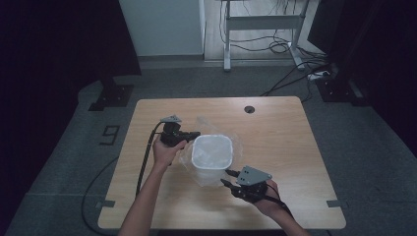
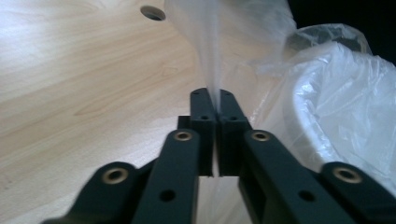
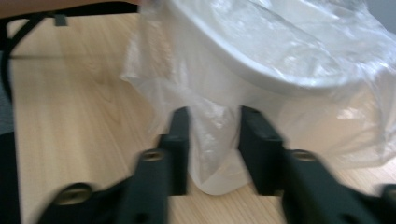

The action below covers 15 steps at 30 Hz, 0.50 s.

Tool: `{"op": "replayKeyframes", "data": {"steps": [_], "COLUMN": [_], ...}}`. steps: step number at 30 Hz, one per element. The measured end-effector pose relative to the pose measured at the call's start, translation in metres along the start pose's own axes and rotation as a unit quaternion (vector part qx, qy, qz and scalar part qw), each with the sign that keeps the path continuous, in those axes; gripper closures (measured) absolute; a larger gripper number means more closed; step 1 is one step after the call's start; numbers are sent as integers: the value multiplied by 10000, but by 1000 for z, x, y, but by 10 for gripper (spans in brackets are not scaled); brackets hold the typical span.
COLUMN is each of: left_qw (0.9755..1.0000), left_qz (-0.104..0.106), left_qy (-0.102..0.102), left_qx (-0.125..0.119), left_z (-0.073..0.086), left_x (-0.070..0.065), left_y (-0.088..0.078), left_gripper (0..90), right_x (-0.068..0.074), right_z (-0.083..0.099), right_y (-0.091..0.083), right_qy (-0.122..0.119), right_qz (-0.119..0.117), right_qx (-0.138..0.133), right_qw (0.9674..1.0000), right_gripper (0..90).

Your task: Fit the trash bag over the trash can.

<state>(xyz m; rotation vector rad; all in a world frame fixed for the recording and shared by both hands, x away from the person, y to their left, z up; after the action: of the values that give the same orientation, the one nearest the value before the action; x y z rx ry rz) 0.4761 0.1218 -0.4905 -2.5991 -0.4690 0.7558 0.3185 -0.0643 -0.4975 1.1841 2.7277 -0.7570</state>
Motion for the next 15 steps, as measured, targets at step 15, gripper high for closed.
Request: {"op": "replayKeyframes", "data": {"steps": [15], "left_qw": [9988], "left_qz": [-293], "left_qy": [-99], "left_qx": [380], "left_z": [13], "left_x": [8], "left_y": [9], "left_gripper": [899], "right_x": [7], "right_z": [18], "right_y": [10], "right_qy": [118], "right_qz": [-432], "right_qx": [254], "right_qw": [9987], "right_gripper": [880]}}
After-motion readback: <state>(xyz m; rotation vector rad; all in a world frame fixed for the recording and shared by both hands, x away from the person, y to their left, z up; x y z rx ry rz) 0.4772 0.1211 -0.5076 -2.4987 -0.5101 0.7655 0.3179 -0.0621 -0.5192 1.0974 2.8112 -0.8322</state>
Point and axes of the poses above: each handheld gripper's, and its own axes: y roughly forward along the jaws, z roughly out of its underside, x roughly to its left, the point moved 7 cm from there along y, roughly forward along the jaws, and after that the axes turned 11 degrees about z, right-handed, at the moved point
